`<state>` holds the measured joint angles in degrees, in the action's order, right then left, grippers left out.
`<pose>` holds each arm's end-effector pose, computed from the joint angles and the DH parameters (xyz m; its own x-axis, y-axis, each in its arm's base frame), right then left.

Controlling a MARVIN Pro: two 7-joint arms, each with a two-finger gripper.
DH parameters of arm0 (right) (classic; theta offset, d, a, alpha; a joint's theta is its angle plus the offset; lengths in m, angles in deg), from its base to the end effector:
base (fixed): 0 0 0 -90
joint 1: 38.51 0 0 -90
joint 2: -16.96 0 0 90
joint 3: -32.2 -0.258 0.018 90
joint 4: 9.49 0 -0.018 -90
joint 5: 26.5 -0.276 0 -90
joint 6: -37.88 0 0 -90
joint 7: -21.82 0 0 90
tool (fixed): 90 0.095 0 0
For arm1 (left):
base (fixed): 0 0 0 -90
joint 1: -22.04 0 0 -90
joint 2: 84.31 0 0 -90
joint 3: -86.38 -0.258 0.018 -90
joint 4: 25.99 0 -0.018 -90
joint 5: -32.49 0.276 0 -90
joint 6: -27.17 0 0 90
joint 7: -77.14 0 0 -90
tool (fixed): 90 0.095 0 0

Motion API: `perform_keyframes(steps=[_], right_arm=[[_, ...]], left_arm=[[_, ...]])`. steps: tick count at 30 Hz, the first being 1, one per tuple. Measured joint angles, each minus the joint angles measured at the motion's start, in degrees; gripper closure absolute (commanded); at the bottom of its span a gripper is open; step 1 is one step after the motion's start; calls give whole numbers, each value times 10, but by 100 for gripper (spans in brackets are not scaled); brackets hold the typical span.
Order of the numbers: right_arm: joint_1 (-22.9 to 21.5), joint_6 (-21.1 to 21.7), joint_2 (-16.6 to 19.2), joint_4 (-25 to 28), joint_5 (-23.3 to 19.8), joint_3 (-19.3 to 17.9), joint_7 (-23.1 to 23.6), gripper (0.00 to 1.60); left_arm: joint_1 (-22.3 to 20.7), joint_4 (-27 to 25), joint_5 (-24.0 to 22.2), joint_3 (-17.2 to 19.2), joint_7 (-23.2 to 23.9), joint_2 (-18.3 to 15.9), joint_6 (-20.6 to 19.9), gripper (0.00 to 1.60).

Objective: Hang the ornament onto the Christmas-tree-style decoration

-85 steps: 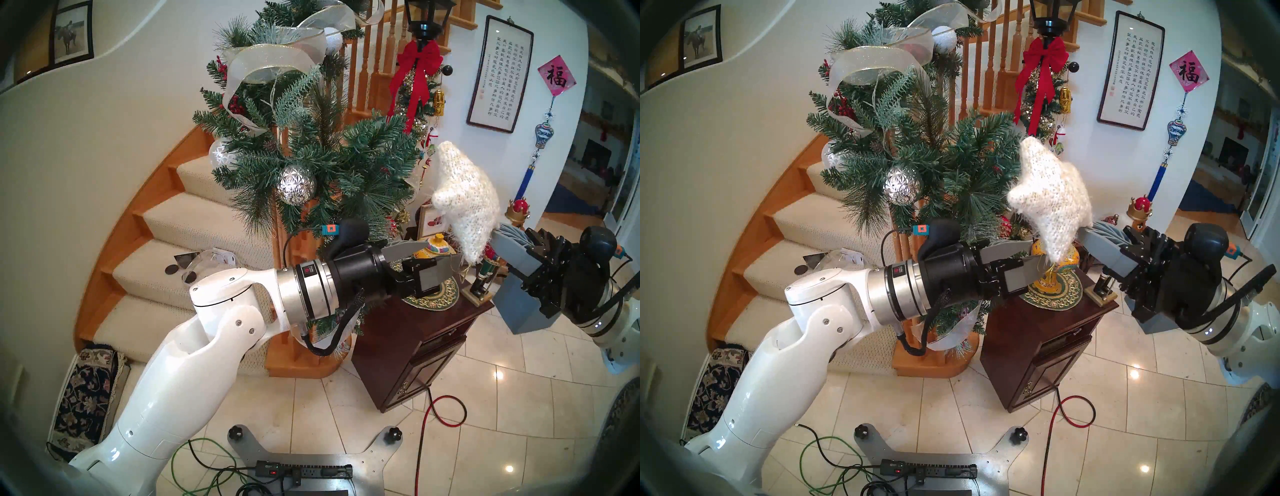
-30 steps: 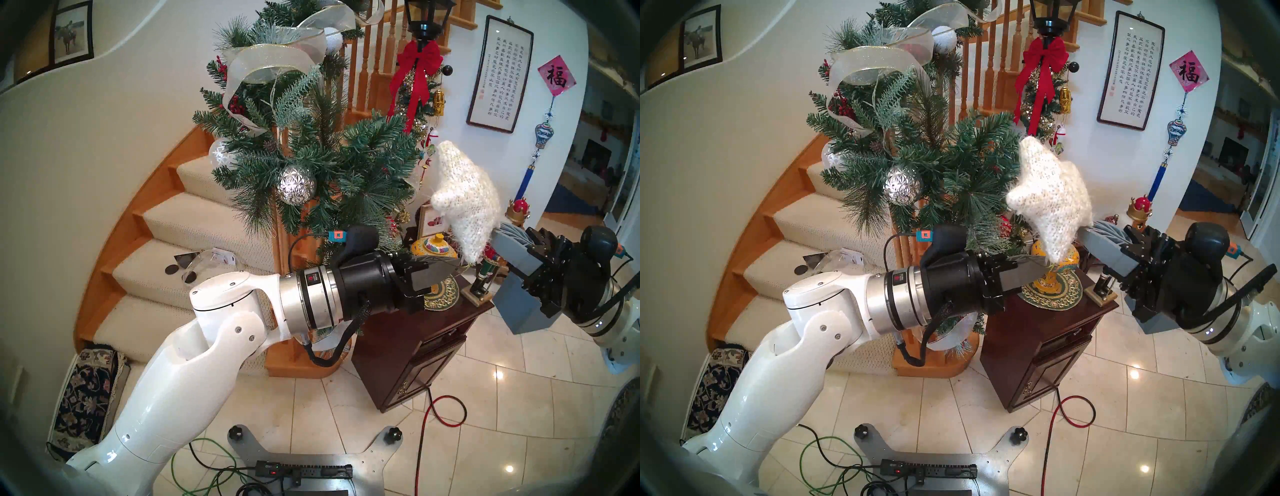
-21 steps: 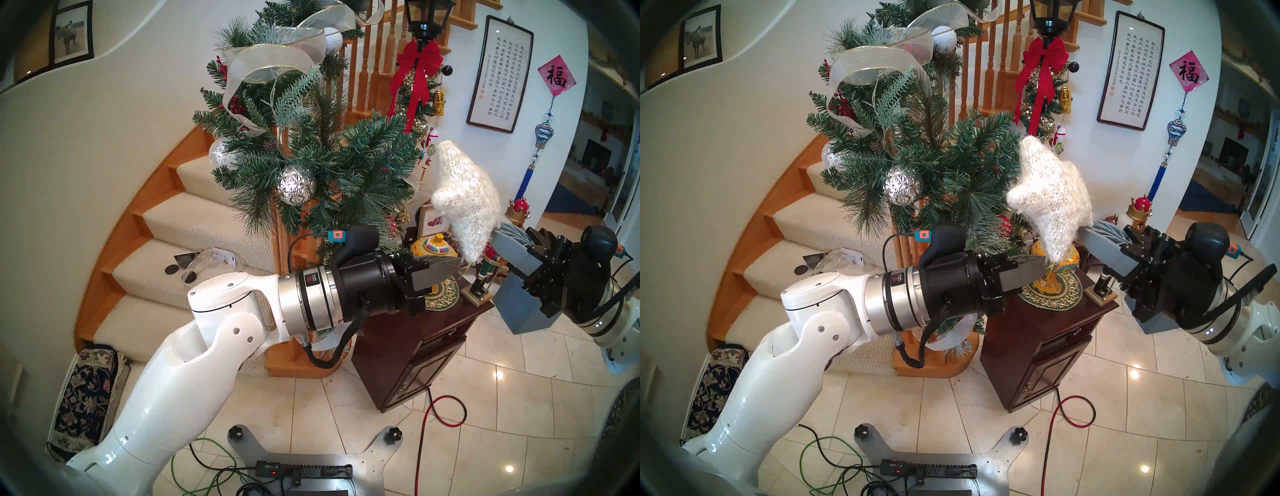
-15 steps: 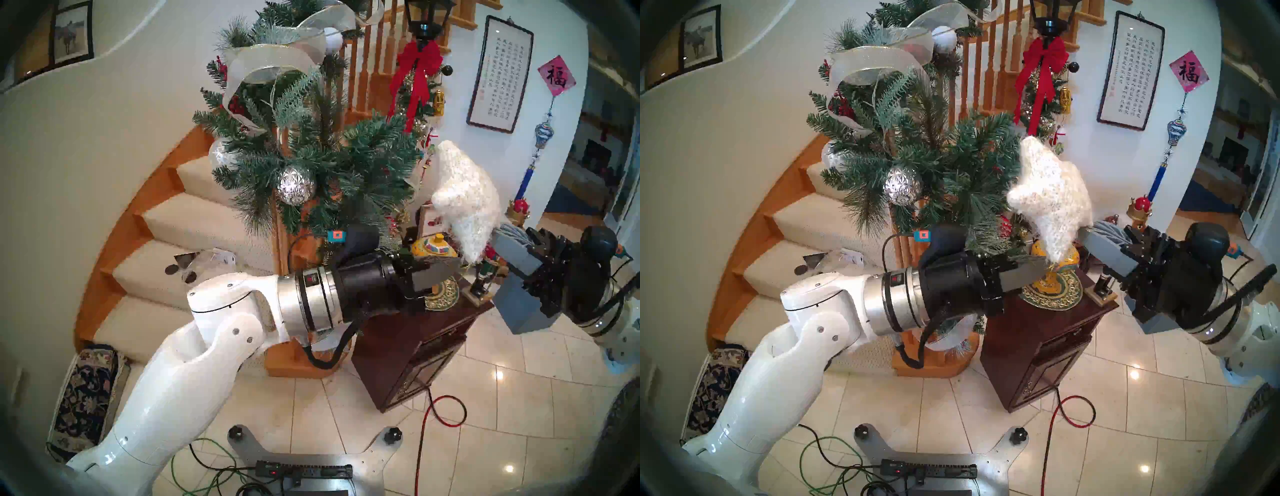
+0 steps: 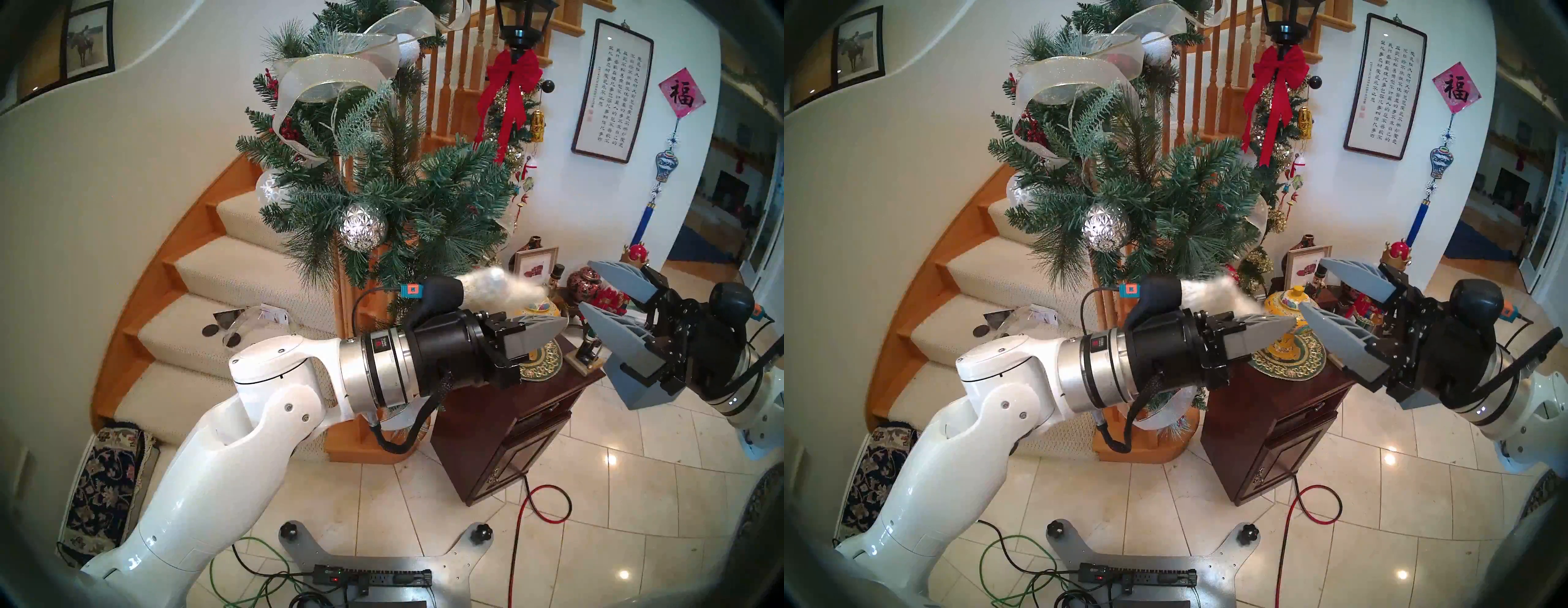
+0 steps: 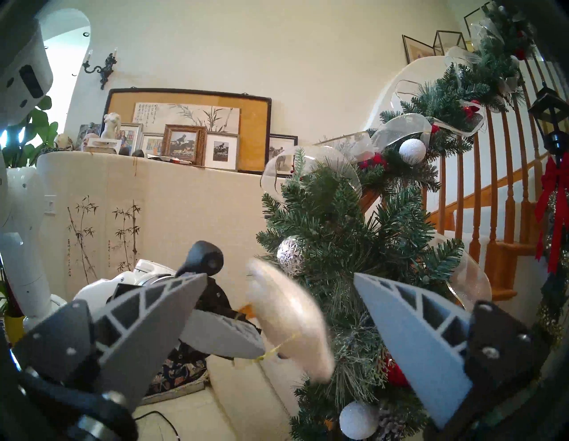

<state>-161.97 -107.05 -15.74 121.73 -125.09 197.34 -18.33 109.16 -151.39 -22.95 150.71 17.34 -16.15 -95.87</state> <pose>0.1829 -0.1226 -0.0678 -0.1597 -0.1375 0.9775 0.8193 -0.5708 0.0535 0.2500 -0.1518 -0.1147 0.4077 0.2479 0.8788 -0.9001 -0.0531 0.4325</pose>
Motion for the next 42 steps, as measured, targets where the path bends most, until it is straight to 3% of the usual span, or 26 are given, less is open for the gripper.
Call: perform_keyframes(steps=[26,42], right_arm=[[6,0,-11,-7,-8,0,0,0],[68,0,-48,-52,-7,0,0,0]], left_arm=[[0,-5,1,2,0,-12,-13,160],[0,-6,3,4,-2,-23,-22,160]])
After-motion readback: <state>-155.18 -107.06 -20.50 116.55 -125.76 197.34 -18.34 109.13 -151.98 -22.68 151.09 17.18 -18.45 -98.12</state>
